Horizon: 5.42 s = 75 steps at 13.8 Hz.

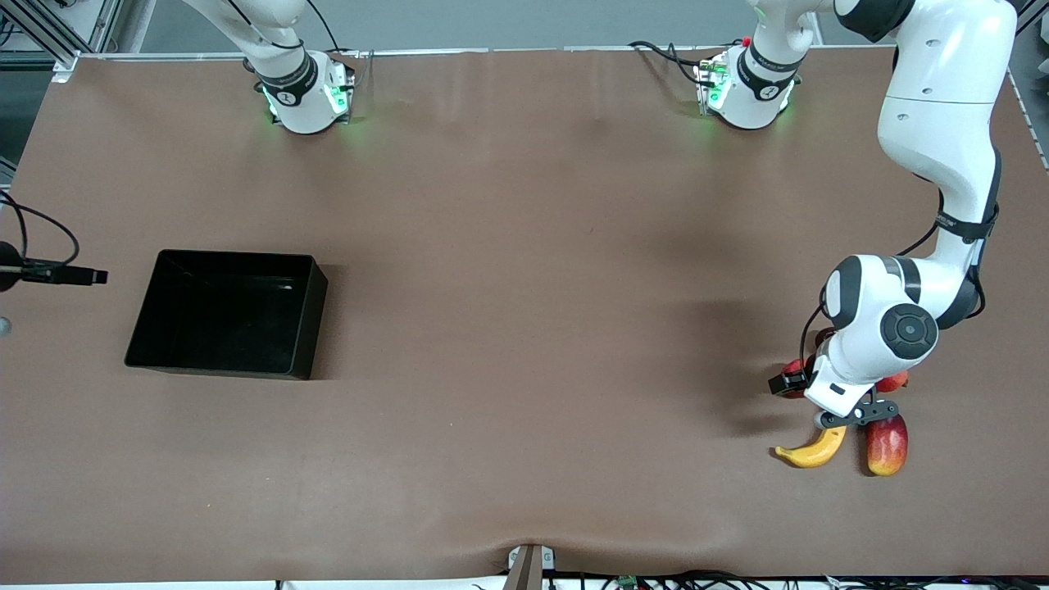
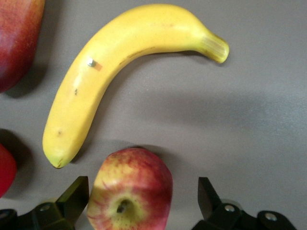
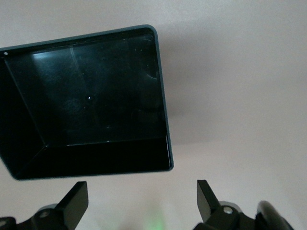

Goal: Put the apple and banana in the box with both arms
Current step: 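Grasp the apple with the left gripper while the right gripper grips the box rim, then drag the black box toward the table middle with the right gripper, then carry the apple over the box with the left gripper while the right gripper withdraws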

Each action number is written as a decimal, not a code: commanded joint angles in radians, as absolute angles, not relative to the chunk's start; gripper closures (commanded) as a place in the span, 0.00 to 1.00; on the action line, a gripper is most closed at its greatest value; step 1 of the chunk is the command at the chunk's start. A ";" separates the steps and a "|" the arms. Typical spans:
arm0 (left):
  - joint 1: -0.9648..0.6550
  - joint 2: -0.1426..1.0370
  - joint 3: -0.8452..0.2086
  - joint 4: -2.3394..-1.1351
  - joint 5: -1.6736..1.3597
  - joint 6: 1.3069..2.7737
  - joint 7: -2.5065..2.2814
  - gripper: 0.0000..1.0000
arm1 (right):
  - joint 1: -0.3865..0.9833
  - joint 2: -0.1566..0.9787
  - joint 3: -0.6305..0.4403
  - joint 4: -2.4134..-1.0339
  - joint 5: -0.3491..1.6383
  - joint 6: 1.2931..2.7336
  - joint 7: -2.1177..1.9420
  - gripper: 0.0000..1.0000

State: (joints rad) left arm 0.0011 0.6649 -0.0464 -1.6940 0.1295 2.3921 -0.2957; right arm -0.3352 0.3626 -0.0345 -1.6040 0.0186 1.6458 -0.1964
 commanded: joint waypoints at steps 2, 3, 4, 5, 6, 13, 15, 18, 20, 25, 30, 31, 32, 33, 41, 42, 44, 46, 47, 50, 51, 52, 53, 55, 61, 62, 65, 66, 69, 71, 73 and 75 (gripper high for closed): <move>0.002 0.672 -0.046 -1.687 0.140 2.398 -0.308 0.16 | -0.345 0.368 -0.018 -1.823 0.028 1.955 -0.282 0.00; 0.002 0.672 -0.046 -1.690 0.140 2.398 -0.307 0.27 | -0.351 0.368 -0.018 -1.859 0.026 2.009 -0.331 0.00; 0.000 0.672 -0.046 -1.690 0.140 2.392 -0.305 0.42 | -0.360 0.377 -0.018 -1.880 0.026 2.047 -0.343 0.00; 0.000 0.670 -0.046 -1.689 0.140 2.390 -0.305 0.58 | -0.371 0.391 -0.018 -1.908 0.026 2.095 -0.344 0.00; -0.002 0.667 -0.046 -1.689 0.140 2.388 -0.304 0.76 | -0.392 0.394 -0.017 -1.937 0.029 2.144 -0.344 0.00; -0.003 0.631 -0.052 -1.680 0.141 2.347 -0.304 1.00 | -0.408 0.397 -0.015 -2.000 0.052 2.171 -0.342 1.00; -0.005 0.611 -0.054 -1.680 0.144 2.333 -0.299 1.00 | -0.402 0.390 -0.012 -1.988 0.055 2.123 -0.339 1.00; -0.003 0.592 -0.054 -1.671 0.149 2.316 -0.293 1.00 | -0.378 0.383 -0.009 -1.857 0.095 1.863 -0.340 1.00; -0.005 0.581 -0.055 -1.632 0.150 2.254 -0.293 1.00 | -0.348 0.385 -0.009 -1.758 0.101 1.728 -0.334 1.00; -0.011 0.571 -0.092 -1.496 0.153 2.048 -0.295 1.00 | -0.168 0.376 -0.011 -1.537 0.104 1.488 -0.333 1.00; -0.009 0.529 -0.094 -1.494 0.155 2.022 -0.288 1.00 | 0.035 0.341 -0.009 -1.534 0.210 1.468 -0.099 1.00; -0.009 0.517 -0.107 -1.494 0.153 2.020 -0.281 1.00 | 0.087 0.341 -0.009 -1.534 0.225 1.476 -0.021 1.00; -0.006 0.508 -0.124 -1.493 0.153 2.010 -0.281 1.00 | 0.133 0.342 -0.009 -1.534 0.235 1.485 0.050 1.00; -0.006 0.502 -0.129 -1.494 0.152 2.002 -0.282 1.00 | 0.181 0.342 -0.011 -1.532 0.242 1.506 0.105 1.00; -0.006 0.472 -0.164 -1.497 0.150 1.956 -0.296 1.00 | 0.504 0.437 -0.011 -1.539 0.307 1.836 0.518 1.00; -0.008 0.472 -0.172 -1.497 0.150 1.953 -0.302 1.00 | 0.550 0.474 -0.011 -1.537 0.317 1.905 0.567 1.00; -0.008 0.466 -0.175 -1.500 0.150 1.948 -0.308 1.00 | 0.597 0.527 -0.011 -1.537 0.374 2.029 0.613 1.00; -0.008 0.465 -0.189 -1.500 0.150 1.931 -0.311 1.00 | 0.638 0.569 -0.012 -1.539 0.411 2.077 0.644 1.00; -0.008 0.465 -0.196 -1.500 0.150 1.924 -0.325 1.00 | 0.649 0.586 -0.012 -1.537 0.411 2.088 0.676 1.00; -0.006 0.457 -0.210 -1.503 0.150 1.922 -0.351 1.00 | 0.673 0.638 -0.012 -1.540 0.411 2.155 0.689 1.00; -0.006 0.456 -0.210 -1.506 0.150 1.919 -0.354 1.00 | 0.686 0.649 -0.012 -1.542 0.410 2.170 0.689 1.00; -0.009 0.457 -0.212 -1.509 0.150 1.910 -0.365 1.00 | 0.693 0.660 -0.012 -1.542 0.410 2.190 0.689 0.89; -0.014 0.457 -0.215 -1.509 0.152 1.910 -0.380 1.00 | 0.695 0.661 -0.012 -1.542 0.410 2.212 0.693 0.51; -0.024 0.459 -0.222 -1.509 0.152 1.910 -0.415 1.00 | 0.692 0.629 -0.017 -1.537 0.394 2.186 0.722 0.00; -0.145 0.476 -0.221 -1.502 0.144 1.919 -0.596 1.00 | 0.672 0.473 -0.139 -1.459 0.266 1.966 0.770 0.00; -0.178 0.486 -0.221 -1.500 0.149 1.922 -0.650 1.00 | 0.660 0.472 -0.167 -1.398 0.250 1.841 0.770 0.00; -0.262 0.534 -0.221 -1.497 0.147 1.959 -0.773 1.00 | 0.569 0.472 -0.215 -1.255 0.247 1.578 0.746 0.00; -0.285 0.549 -0.221 -1.497 0.147 1.985 -0.813 1.00 | 0.519 0.469 -0.215 -1.246 0.250 1.513 0.732 0.00; -0.346 0.590 -0.221 -1.499 0.152 2.034 -0.864 1.00 | 0.420 0.372 -0.225 -1.255 0.197 1.439 0.574 0.00; -0.354 0.626 -0.221 -1.506 0.149 2.062 -0.867 1.00 | 0.400 0.332 -0.229 -1.261 0.114 1.434 0.462 0.00; -0.368 0.661 -0.221 -1.512 0.150 2.091 -0.867 1.00 | 0.387 0.281 -0.230 -1.304 0.017 1.445 0.353 0.00; -0.368 0.693 -0.221 -1.522 0.150 2.111 -0.865 1.00 | 0.321 0.191 -0.229 -1.424 0.015 1.511 0.252 0.00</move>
State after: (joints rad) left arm -0.3620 0.6734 -0.2254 -1.5156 0.1336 2.0842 -0.8543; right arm 0.3743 0.2954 -0.2426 -1.2806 0.0436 1.4461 0.3421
